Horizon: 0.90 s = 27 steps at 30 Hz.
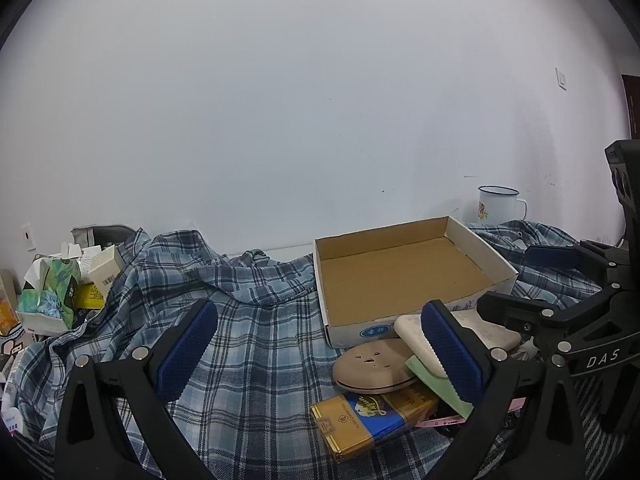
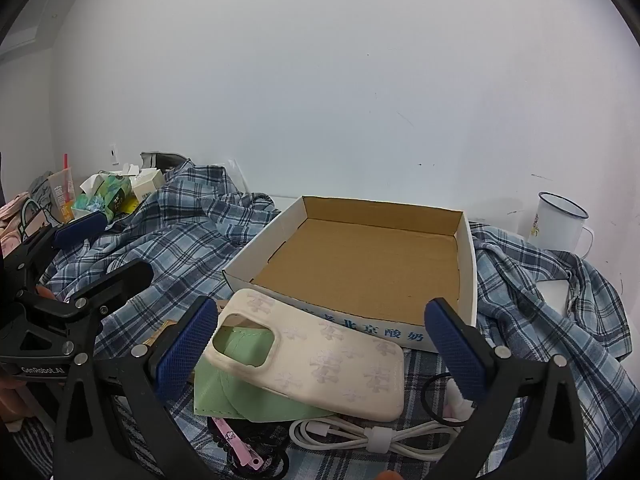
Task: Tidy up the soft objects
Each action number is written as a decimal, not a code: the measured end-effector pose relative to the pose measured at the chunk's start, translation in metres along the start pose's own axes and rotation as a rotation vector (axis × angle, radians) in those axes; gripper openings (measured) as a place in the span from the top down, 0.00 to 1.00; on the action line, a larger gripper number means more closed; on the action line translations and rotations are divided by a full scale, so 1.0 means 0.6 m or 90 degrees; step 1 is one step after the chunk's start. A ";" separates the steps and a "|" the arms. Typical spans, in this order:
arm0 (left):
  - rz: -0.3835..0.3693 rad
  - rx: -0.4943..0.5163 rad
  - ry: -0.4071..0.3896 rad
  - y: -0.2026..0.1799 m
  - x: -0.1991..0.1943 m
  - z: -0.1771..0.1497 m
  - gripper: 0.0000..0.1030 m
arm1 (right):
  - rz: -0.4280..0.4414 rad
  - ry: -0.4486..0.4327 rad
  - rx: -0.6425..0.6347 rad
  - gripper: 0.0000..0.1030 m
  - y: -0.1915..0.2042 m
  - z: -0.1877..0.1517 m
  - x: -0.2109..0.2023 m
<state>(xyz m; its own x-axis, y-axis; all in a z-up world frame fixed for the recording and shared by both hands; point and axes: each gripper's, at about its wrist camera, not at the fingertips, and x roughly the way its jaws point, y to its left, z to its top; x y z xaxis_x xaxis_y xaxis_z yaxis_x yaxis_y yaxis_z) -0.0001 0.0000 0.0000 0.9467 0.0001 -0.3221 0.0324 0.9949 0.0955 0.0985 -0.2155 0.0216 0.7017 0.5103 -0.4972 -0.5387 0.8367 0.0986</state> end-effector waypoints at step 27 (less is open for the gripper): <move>0.000 0.000 0.003 0.000 0.000 0.000 0.00 | 0.002 0.002 0.003 0.00 0.000 0.000 0.000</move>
<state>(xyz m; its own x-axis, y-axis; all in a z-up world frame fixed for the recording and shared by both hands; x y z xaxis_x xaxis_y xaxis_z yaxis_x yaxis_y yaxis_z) 0.0001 -0.0001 0.0000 0.9451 0.0006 -0.3267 0.0325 0.9948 0.0961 0.0986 -0.2156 0.0215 0.6988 0.5117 -0.4999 -0.5380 0.8365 0.1042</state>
